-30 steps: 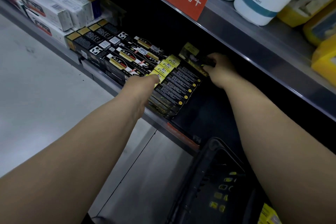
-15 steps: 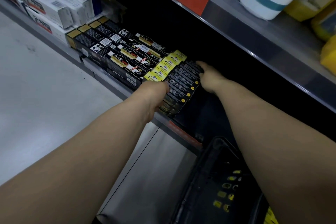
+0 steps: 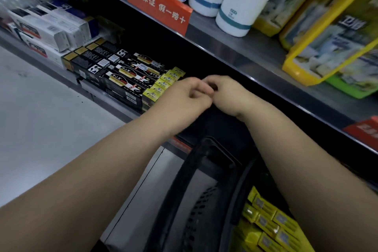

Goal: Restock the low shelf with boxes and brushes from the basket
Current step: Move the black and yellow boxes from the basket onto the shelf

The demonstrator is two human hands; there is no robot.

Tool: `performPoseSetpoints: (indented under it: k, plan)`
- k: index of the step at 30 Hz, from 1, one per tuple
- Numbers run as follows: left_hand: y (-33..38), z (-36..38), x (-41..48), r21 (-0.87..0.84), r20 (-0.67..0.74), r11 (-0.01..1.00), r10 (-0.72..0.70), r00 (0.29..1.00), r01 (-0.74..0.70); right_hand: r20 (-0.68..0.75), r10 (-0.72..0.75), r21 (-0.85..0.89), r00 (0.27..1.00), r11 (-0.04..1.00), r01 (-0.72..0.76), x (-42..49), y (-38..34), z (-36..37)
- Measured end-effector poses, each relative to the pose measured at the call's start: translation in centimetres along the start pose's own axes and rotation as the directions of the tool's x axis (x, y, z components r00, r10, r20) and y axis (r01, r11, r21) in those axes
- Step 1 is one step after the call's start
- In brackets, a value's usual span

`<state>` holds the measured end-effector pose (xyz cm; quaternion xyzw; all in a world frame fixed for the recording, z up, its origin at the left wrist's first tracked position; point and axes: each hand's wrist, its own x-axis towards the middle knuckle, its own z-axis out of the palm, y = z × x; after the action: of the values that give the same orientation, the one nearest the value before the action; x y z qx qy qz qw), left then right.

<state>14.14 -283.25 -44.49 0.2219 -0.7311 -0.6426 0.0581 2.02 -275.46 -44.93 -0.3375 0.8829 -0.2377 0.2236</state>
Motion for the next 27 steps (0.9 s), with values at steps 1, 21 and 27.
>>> performPoseSetpoints:
  k: [1, 21, 27]
  plan:
    - [0.4, 0.6, -1.0, 0.03, 0.046, 0.997, 0.064, 0.997, -0.066, -0.032, -0.03, 0.07, 0.999, 0.997, 0.032, -2.2, 0.1, -0.8]
    - [-1.4, 16.7, -14.7, 0.373, 0.821, 0.768, -0.012, 0.57, -0.521, 0.36, 0.406, -0.238, 0.84, 0.91, -0.339, -39.5, 20.7, 5.4]
    - [-2.4, 18.4, -15.9, 0.443, 0.821, 0.755, -0.124, 0.557, -0.484, 0.458, 0.148, -0.22, 0.877, 0.974, -0.05, -37.5, 20.9, 8.8]
